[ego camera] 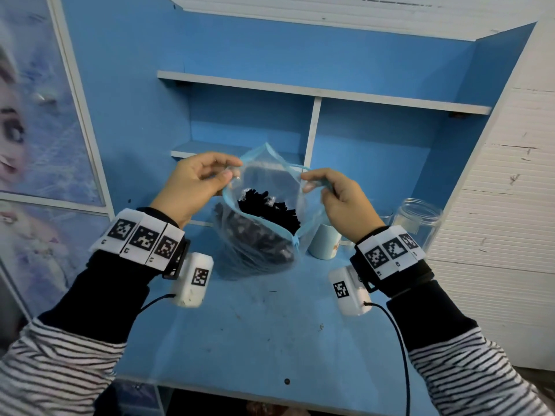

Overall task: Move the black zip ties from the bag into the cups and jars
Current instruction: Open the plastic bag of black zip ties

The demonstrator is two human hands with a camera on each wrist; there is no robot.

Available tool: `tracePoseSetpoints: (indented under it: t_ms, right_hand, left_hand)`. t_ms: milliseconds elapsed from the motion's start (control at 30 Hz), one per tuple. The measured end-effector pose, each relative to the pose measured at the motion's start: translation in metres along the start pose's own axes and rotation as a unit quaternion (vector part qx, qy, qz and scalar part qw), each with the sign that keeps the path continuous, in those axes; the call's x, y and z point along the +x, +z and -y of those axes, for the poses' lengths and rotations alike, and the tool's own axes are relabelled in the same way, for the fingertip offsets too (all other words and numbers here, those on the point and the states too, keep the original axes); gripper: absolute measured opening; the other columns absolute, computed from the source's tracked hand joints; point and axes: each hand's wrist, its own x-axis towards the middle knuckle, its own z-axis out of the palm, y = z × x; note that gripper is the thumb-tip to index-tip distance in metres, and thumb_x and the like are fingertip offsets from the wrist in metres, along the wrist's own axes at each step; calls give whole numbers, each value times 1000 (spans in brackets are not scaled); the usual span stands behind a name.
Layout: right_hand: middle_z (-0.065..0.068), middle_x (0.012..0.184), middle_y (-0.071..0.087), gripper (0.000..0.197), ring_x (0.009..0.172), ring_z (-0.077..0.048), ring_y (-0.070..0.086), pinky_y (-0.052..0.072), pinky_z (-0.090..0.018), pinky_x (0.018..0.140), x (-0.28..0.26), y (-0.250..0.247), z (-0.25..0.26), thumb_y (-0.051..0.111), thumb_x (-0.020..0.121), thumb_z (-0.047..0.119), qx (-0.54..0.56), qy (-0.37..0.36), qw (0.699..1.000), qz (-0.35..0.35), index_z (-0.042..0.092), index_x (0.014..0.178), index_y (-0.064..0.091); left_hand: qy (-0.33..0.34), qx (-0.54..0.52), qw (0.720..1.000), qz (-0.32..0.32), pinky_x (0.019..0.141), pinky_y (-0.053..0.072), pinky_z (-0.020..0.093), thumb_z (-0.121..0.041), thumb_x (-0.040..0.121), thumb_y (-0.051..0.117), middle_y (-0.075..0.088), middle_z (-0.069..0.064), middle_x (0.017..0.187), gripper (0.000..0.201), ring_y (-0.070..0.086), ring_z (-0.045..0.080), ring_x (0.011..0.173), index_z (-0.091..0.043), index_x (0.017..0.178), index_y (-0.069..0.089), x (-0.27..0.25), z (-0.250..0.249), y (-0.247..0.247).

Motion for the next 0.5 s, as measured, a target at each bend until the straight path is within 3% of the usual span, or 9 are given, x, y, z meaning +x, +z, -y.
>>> tracePoseSetpoints:
  t_ms: [100,200,267,367,500]
  right_hand:
    - [2,87,56,40,42,0,38,31,-9,46,1,-1,0,31,93,-11,11,58,998,34,6,118,57]
    - [10,75,49,18,50,2,41,34,-12,53,2,1,3,57,94,18,-51,61,994,73,17,112,60]
    - [11,76,48,24,54,4,42,35,-10,55,3,2,3,72,84,31,-90,45,992,77,19,103,62]
    - [11,68,48,20,53,1,41,34,-8,53,6,4,2,75,81,27,-143,21,988,62,12,91,65]
    - [13,65,49,15,60,9,46,33,-4,59,8,5,-2,68,88,21,-183,-18,981,59,8,81,67]
  left_hand:
    - [-29,51,998,-3,82,50,28,0,95,51,70,-3,88,32,64,-1,78,-26,90,68,2,-1,-9]
    - [-64,57,996,-7,74,47,24,-1,92,53,66,-5,75,28,57,1,66,-23,87,71,2,-1,-7]
    - [-69,54,996,-12,70,44,21,-6,88,61,61,-11,65,20,53,3,65,-22,84,72,0,0,-4]
    - [-46,101,994,4,72,42,19,-8,77,76,58,-9,71,20,50,4,66,-24,88,72,-2,4,-1]
    - [-13,213,977,14,64,41,15,-8,75,78,61,-9,74,25,50,-1,59,-28,88,71,-4,7,-1]
